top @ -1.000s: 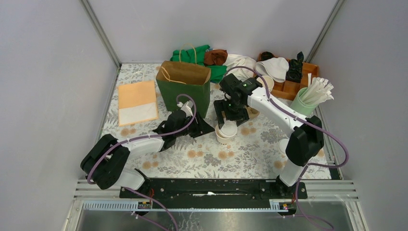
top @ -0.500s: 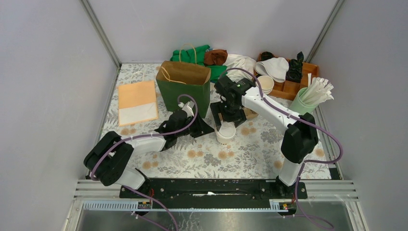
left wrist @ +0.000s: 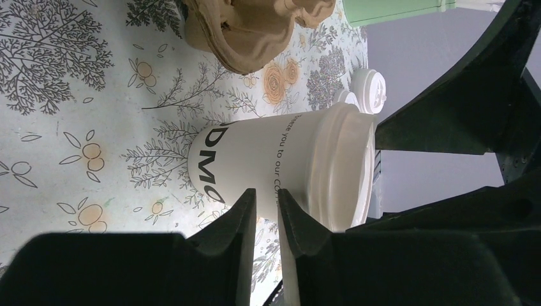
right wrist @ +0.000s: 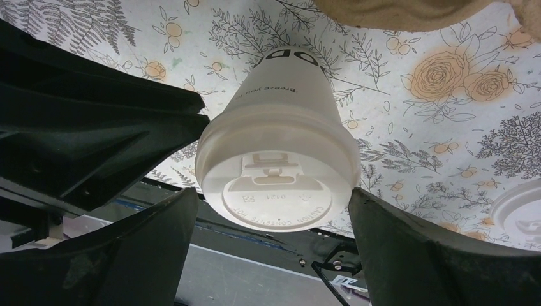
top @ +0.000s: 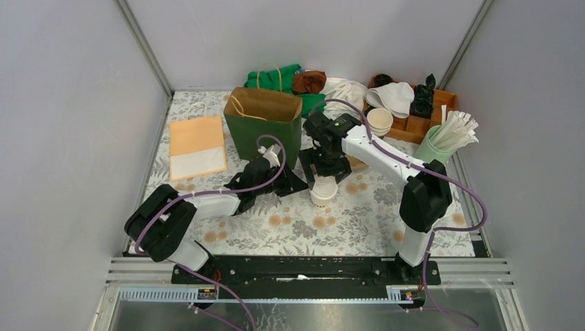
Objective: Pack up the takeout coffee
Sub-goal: Close the cup lid on the coffee cup.
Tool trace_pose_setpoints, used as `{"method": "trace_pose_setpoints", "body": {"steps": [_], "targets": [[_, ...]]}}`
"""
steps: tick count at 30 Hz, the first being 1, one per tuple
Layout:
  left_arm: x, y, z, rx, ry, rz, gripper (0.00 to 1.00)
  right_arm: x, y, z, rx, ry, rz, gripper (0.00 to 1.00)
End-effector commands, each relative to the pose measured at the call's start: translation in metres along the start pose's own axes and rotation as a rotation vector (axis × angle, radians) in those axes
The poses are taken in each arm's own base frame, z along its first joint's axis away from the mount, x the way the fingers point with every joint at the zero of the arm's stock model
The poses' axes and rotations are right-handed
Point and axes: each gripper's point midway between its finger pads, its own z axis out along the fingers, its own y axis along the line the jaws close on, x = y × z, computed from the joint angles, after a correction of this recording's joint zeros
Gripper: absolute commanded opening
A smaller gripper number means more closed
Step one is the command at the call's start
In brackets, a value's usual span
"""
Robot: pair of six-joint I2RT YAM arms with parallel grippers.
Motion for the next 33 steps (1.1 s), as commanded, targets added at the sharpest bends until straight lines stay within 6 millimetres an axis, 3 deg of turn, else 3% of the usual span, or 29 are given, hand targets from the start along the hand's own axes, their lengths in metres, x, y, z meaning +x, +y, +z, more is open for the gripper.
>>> {"method": "trace_pose_setpoints", "body": {"steps": [1, 14, 18, 21, 22, 27, 33], "targets": [[-0.013, -0.029, 0.001, 0.084, -0.032, 0.038, 0.22, -0.006, 0.0, -0.007, 0.024, -0.023, -0.024, 0.95], [-0.032, -0.038, -0.04, -0.025, -0.121, 0.139, 0.22, -0.014, -0.005, -0.046, 0.015, -0.189, 0.016, 1.0], [-0.042, -0.047, -0.059, -0.051, -0.173, 0.163, 0.34, -0.014, -0.015, -0.051, -0.032, -0.243, 0.095, 0.98], [-0.046, -0.05, -0.073, -0.061, -0.208, 0.17, 0.55, -0.015, -0.024, -0.059, -0.123, -0.297, 0.183, 0.92], [-0.046, -0.051, -0.075, -0.057, -0.217, 0.165, 0.56, -0.015, -0.028, -0.062, -0.167, -0.315, 0.218, 0.88], [-0.041, -0.067, -0.07, 0.036, -0.19, 0.102, 0.45, -0.01, -0.041, -0.063, -0.389, -0.384, 0.358, 0.66], [-0.024, -0.086, -0.051, 0.183, -0.069, 0.089, 0.43, -0.003, -0.04, -0.048, -0.476, -0.382, 0.383, 0.45]]}}
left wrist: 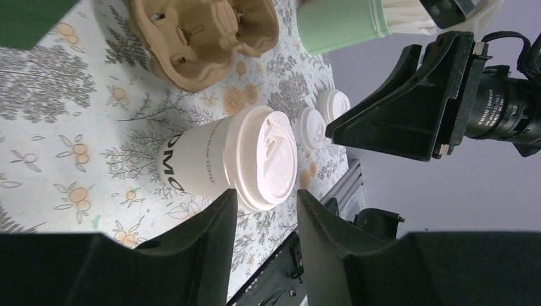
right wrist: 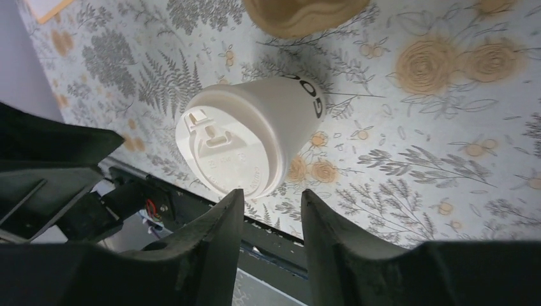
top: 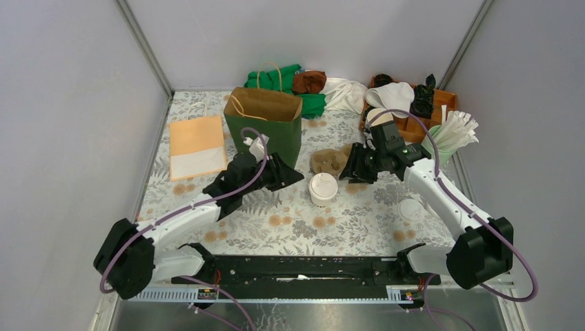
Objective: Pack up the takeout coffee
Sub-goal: Close the cup lid on the coffee cup.
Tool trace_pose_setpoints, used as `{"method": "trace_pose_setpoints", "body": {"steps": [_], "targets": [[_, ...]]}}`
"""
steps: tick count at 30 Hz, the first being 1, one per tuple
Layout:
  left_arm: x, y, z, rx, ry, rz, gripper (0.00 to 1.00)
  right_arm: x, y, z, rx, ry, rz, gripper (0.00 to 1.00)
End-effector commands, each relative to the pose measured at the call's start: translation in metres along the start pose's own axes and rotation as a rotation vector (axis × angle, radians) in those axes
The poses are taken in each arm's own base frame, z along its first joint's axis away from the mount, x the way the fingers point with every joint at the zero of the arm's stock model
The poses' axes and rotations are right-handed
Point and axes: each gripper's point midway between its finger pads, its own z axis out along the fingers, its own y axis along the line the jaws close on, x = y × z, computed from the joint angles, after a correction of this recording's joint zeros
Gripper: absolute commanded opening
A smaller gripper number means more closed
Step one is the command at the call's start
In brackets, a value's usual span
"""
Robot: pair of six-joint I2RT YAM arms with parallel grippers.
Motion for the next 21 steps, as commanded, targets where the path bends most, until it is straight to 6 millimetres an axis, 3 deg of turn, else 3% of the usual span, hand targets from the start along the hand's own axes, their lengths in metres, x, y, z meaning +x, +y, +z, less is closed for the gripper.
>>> {"method": "trace_pose_setpoints", "body": {"steps": [1, 6, 21], "targets": [[0.011, -0.033, 0.012, 0.171, 0.108, 0.021, 0.41, -0.004, 0.025, 0.002, -0.176, -0.015, 0.01, 0.43], [0.011, -0.022, 0.024, 0.109, 0.13, 0.009, 0.39, -0.003, 0.021, 0.005, -0.186, -0.023, 0.051, 0.32], [0.019, -0.003, 0.044, 0.053, 0.202, -0.027, 0.27, 0.008, 0.003, 0.018, -0.148, -0.002, 0.074, 0.26]]}}
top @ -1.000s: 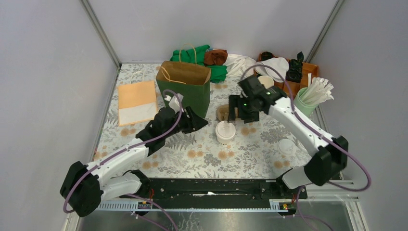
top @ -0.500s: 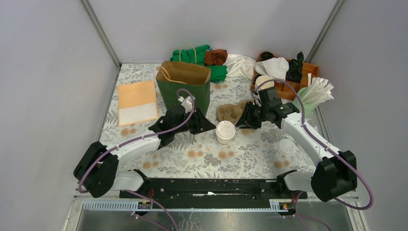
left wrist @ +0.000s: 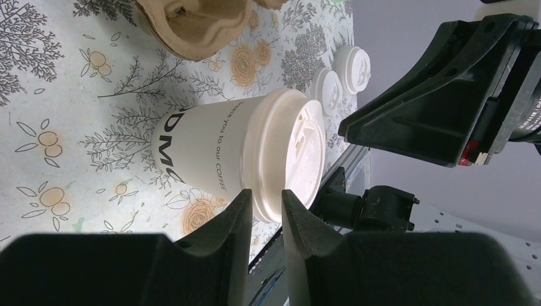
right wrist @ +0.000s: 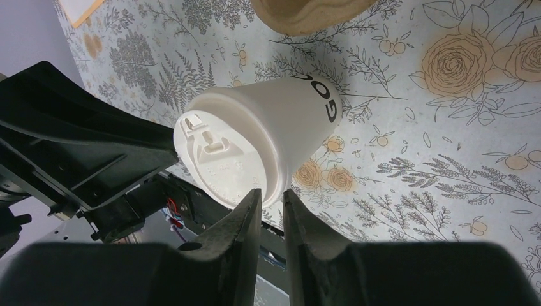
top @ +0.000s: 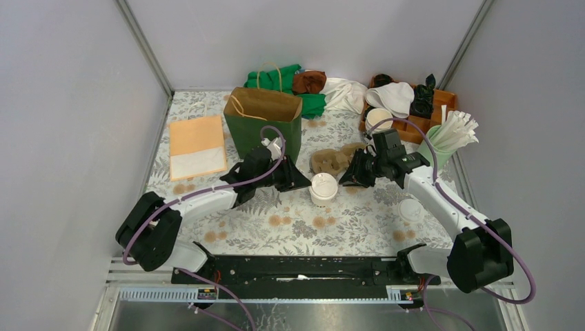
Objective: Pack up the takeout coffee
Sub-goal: Close the cup lid on the coffee cup.
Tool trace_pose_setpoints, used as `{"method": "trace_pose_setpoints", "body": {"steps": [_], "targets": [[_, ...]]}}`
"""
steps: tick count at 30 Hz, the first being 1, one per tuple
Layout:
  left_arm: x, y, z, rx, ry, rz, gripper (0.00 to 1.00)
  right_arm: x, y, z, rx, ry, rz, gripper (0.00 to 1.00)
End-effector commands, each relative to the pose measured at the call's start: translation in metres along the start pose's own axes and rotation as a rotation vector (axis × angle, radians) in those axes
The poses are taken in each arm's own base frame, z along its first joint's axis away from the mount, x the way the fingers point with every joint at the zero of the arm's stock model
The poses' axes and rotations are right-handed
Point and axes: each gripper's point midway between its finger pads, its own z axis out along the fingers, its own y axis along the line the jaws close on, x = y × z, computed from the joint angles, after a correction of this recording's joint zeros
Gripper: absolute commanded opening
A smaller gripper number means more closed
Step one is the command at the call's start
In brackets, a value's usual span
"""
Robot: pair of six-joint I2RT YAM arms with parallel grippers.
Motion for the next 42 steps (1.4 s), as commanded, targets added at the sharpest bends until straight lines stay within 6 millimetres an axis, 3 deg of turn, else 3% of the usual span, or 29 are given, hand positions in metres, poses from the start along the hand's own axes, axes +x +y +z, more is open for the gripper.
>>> {"method": "trace_pose_setpoints", "body": {"steps": [1, 11, 19, 31, 42], "targets": [[-0.015, -0.019, 0.001, 0.053, -0.016, 0.033, 0.27, -0.002, 0.004, 0.0, -0.032, -0.007, -0.01, 0.26], [-0.016, -0.008, 0.002, 0.002, -0.006, 0.041, 0.27, 0.005, 0.0, 0.005, -0.039, 0.024, -0.01, 0.28], [-0.016, -0.011, 0.006, 0.018, 0.009, 0.043, 0.35, 0.007, 0.001, 0.008, -0.054, 0.042, -0.011, 0.29], [-0.018, -0.01, 0.006, 0.009, 0.009, 0.044, 0.32, 0.009, -0.001, 0.011, -0.055, 0.056, -0.012, 0.29], [-0.026, -0.017, -0.006, 0.033, -0.037, 0.065, 0.45, 0.004, 0.012, 0.01, -0.1, 0.054, 0.003, 0.35]]}}
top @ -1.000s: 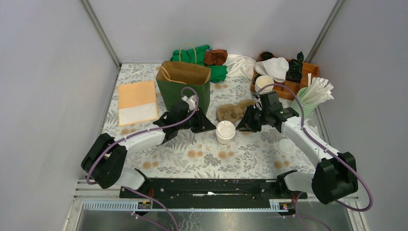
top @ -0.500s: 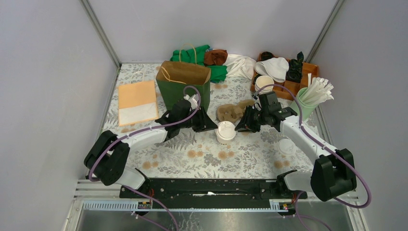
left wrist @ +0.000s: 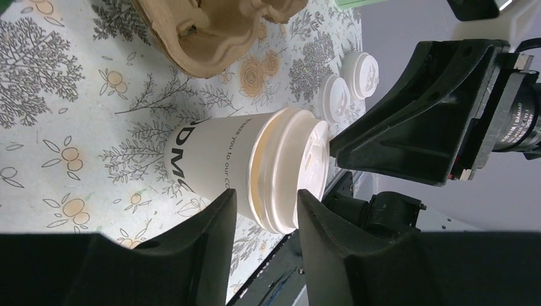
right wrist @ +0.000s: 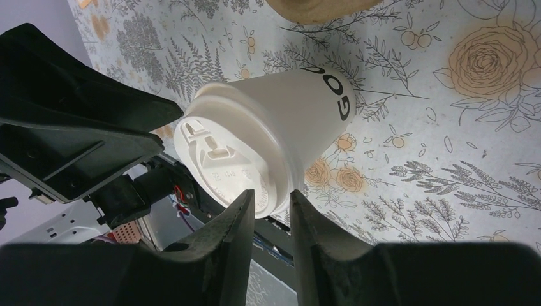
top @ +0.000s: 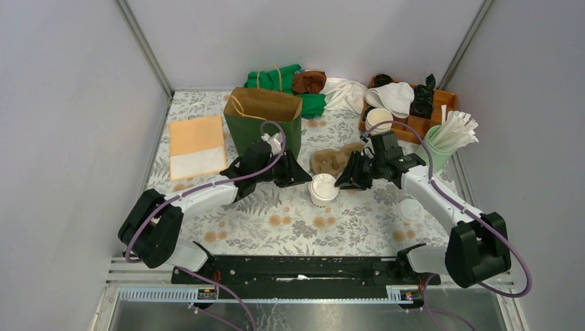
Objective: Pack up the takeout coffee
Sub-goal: Close the cup lid on the coffee cup.
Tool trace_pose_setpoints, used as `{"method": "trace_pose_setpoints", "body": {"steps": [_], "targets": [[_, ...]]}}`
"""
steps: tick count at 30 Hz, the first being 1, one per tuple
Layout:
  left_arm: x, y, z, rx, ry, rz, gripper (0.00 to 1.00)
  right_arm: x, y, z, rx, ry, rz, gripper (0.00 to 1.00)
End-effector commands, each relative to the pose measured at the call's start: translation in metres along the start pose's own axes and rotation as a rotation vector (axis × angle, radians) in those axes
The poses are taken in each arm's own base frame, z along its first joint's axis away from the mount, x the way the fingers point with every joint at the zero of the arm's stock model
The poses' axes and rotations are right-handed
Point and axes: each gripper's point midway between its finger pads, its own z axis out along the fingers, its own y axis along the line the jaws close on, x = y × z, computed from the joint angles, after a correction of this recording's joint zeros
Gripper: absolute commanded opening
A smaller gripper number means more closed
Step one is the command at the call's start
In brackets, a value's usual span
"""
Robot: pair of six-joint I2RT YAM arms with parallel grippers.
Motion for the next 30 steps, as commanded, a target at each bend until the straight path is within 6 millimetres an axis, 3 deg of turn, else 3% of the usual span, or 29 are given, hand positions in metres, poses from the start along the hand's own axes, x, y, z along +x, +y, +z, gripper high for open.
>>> {"method": "trace_pose_setpoints", "body": {"steps": [1, 5, 14, 26, 30], "targets": [[-0.015, -0.022, -0.011, 0.067, -0.051, 0.05, 0.47, -0.007, 0.013, -0.001, -0.055, -0.005, -0.003, 0.35], [-0.016, -0.024, -0.011, 0.069, -0.053, 0.066, 0.57, -0.01, 0.016, -0.001, -0.057, -0.009, -0.002, 0.35], [-0.019, -0.021, -0.002, 0.053, -0.036, 0.109, 0.63, -0.016, 0.022, -0.003, -0.065, -0.019, 0.004, 0.34], [-0.019, -0.022, 0.003, 0.053, -0.016, 0.128, 0.61, -0.024, 0.03, -0.001, -0.088, -0.026, 0.02, 0.33], [-0.019, -0.024, 0.005, 0.036, -0.009, 0.166, 0.65, -0.027, 0.031, -0.002, -0.08, -0.033, 0.008, 0.34]]}}
